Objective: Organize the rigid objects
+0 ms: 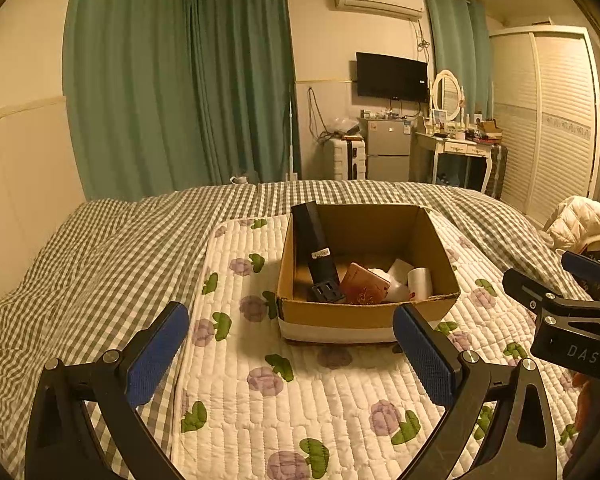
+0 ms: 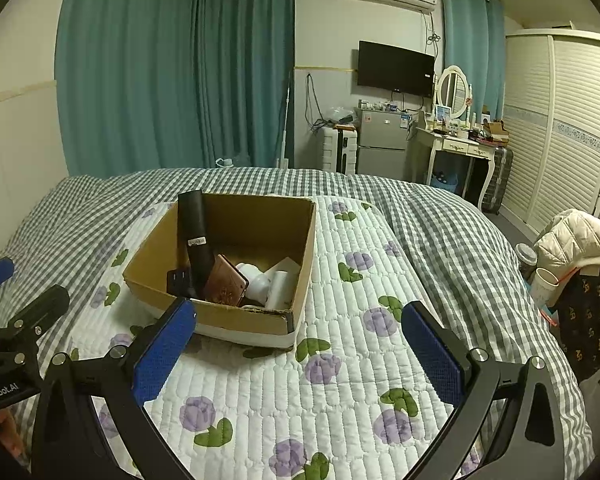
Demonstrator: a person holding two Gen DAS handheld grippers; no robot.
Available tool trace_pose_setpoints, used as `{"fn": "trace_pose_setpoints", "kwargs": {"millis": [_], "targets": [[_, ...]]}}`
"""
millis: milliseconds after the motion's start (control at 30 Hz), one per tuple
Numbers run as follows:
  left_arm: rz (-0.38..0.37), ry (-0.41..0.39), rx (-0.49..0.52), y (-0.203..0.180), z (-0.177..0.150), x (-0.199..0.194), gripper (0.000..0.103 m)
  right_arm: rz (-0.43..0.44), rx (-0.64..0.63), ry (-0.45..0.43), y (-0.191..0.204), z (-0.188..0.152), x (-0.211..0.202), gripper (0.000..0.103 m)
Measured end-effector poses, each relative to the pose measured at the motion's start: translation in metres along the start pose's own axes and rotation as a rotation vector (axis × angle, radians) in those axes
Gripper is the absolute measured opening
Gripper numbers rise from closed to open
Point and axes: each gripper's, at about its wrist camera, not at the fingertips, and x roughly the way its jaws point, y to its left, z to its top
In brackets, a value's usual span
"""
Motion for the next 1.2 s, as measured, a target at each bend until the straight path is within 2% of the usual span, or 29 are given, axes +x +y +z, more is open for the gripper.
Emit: {"fn": "trace_pose_setpoints", "kwargs": {"millis": [1200], "targets": [[-0.01, 0.003, -0.014, 0.0018, -0.0007, 0.0019, 0.103, 0.0, -0.005, 0.006, 0.0004, -0.0034, 0.0018, 0.103]]}}
